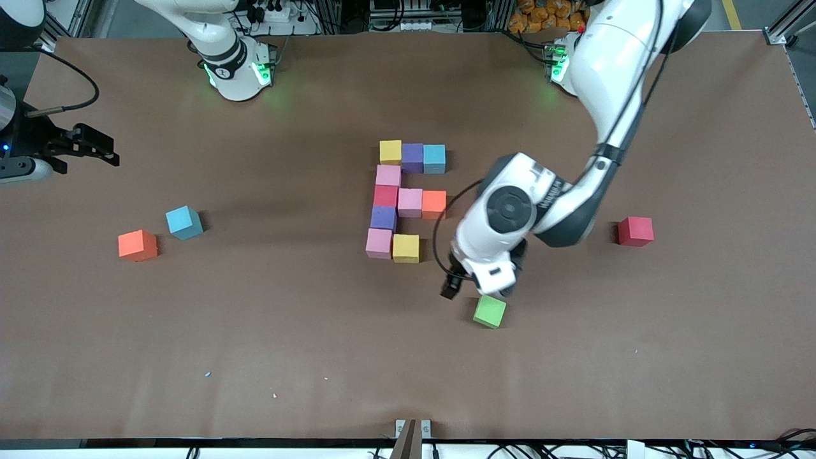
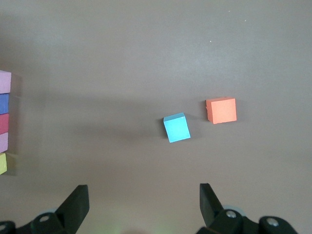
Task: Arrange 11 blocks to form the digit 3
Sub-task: 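Reach the left gripper to the green block and grasp it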
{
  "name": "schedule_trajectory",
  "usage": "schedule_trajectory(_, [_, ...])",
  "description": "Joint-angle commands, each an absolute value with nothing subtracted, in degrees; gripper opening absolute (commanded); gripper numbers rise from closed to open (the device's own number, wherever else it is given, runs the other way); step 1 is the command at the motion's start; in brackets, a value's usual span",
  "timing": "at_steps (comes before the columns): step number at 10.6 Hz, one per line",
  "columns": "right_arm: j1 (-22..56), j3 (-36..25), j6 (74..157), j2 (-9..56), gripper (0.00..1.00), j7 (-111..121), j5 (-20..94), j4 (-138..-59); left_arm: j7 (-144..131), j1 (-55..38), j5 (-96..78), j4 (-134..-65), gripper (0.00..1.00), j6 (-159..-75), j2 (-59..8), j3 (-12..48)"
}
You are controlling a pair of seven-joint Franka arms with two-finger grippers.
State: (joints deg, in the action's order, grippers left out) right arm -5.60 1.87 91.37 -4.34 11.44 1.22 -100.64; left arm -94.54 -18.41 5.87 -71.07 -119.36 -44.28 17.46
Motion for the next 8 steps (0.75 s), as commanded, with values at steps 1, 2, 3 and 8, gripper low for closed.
schedule_trajectory(1, [-5.45,1.85,91.23,-5.27,1.0,11.16,1.93,-101.43,-83.09,-17.14,6.33,-71.72,1.0,-119.27,-44.47,15.22])
schedule_trajectory(2, [-5.45,1.85,91.23,-5.27,1.0,11.16,1.93,-101.43,-82.88,-17.14,6.33,-71.72,1.0,-119.53,-45.26,14.16])
schedule_trajectory(3, [-5.45,1.85,91.14,-5.27,1.0,11.16,1.93,-101.43,-83.05,-17.14,6.24,-71.46,0.96,-119.53,-46.48,12.58])
schedule_trajectory(8, [-5.45,1.85,90.79,-5.19,1.0,11.16,1.93,-101.43,-82.35,-17.05,6.15,-69.26,0.91,-123.9,-50.35,10.11])
